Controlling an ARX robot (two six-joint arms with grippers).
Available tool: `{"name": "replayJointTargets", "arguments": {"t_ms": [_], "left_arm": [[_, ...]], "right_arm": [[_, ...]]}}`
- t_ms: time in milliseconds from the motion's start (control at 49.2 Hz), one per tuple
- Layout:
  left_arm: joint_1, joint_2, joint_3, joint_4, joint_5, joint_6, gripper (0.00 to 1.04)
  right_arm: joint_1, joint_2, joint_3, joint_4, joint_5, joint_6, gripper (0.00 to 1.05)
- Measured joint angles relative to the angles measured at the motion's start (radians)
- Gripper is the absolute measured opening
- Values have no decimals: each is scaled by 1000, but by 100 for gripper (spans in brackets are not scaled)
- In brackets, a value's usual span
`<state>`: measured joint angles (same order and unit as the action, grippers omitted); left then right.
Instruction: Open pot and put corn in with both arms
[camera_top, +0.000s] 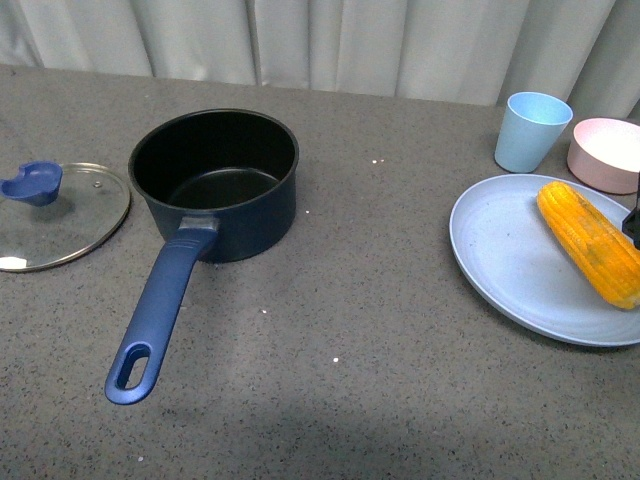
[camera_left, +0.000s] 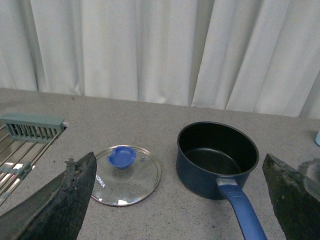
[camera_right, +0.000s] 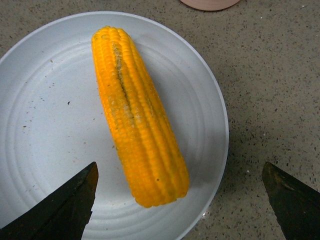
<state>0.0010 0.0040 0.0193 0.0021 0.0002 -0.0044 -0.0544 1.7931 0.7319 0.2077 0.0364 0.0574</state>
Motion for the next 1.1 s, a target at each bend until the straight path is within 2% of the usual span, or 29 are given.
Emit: {"name": "replayJointTargets", "arguments": {"t_ms": [488, 651, 813, 976, 1078, 1098], "left_arm": [[0, 0, 0, 0, 0, 0, 98], [0, 0, 0, 0, 0, 0, 98], [0, 0, 0, 0, 0, 0, 98], [0, 0, 0, 0, 0, 0, 98], [0, 0, 0, 0, 0, 0, 98], [0, 0, 0, 0, 0, 0, 98]], "right_arm": [[35, 239, 225, -153, 29, -71, 96], [43, 262, 249, -172, 23, -73, 72], [50, 268, 261, -180, 22, -80, 42], [56, 268, 261, -172, 13, -86, 28], [57, 253, 254, -175, -32, -76, 21], [57, 240, 249, -185, -66, -63, 20]]}}
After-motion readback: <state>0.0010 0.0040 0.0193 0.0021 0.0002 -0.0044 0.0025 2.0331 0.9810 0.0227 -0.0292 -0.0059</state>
